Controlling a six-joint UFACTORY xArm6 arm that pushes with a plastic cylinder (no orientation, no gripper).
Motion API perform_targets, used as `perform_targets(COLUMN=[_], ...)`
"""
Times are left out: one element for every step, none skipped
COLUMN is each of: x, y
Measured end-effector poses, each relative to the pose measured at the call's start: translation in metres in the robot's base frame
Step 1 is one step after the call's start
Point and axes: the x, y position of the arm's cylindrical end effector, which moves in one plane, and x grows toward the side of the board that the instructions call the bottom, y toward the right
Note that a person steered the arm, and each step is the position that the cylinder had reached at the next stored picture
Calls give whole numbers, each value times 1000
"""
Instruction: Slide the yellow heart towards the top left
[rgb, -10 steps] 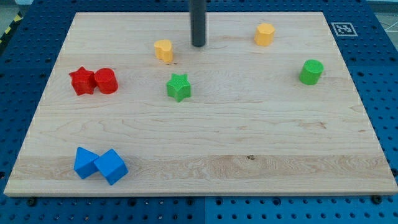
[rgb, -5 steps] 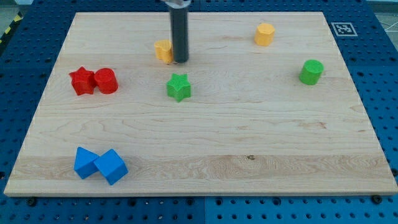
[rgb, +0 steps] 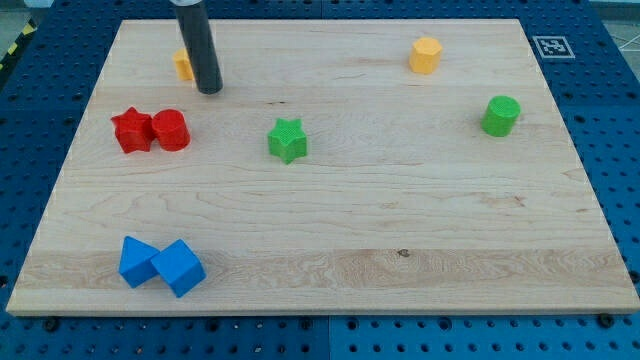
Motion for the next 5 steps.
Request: perform_targets(x=[-29,-60,-61,-31,-27], y=[-12,-26,-28,-28,-36])
